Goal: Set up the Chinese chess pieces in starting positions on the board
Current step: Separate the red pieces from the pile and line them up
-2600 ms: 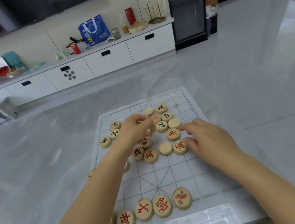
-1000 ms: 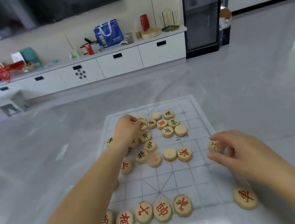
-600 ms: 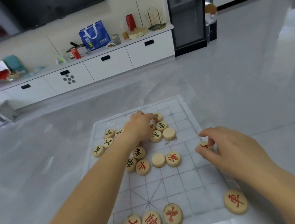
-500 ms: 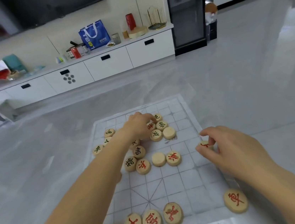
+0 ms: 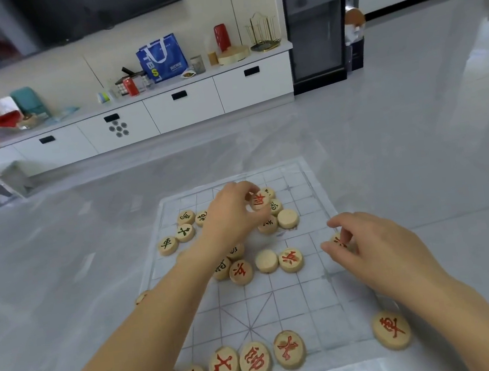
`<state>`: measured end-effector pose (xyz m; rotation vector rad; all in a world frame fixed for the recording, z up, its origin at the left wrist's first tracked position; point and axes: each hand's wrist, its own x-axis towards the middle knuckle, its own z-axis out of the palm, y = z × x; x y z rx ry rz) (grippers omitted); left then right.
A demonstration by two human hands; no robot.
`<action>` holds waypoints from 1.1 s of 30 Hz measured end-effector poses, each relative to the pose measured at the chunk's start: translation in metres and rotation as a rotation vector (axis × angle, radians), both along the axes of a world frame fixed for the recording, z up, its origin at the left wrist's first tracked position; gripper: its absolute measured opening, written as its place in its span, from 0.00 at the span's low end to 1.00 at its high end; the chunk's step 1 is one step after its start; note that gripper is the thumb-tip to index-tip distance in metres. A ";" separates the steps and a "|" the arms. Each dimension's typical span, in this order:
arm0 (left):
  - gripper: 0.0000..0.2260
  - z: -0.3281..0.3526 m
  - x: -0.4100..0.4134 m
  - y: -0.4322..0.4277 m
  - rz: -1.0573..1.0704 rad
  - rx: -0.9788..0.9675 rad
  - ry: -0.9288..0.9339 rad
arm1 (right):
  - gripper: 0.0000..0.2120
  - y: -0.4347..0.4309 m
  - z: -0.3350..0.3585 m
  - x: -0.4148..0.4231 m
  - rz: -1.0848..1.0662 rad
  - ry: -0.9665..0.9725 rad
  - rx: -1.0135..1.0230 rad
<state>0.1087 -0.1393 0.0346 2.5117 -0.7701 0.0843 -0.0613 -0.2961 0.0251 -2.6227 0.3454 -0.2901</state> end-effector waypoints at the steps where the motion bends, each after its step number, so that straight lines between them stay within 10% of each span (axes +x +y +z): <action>1: 0.15 0.006 -0.017 -0.001 -0.030 -0.070 -0.019 | 0.16 0.001 0.000 0.002 0.002 -0.018 0.097; 10: 0.18 0.006 -0.102 0.004 -0.169 -0.303 -0.024 | 0.06 0.020 0.010 0.007 0.054 -0.161 1.045; 19: 0.13 -0.006 -0.122 0.025 -0.177 -0.150 -0.035 | 0.16 0.019 0.002 -0.008 0.224 0.014 0.971; 25: 0.24 -0.023 -0.134 0.061 -0.139 -0.034 0.007 | 0.15 0.025 -0.006 -0.024 0.349 0.207 0.433; 33: 0.13 -0.017 -0.117 0.164 0.176 -0.189 0.010 | 0.20 0.031 -0.010 -0.031 0.560 0.327 0.011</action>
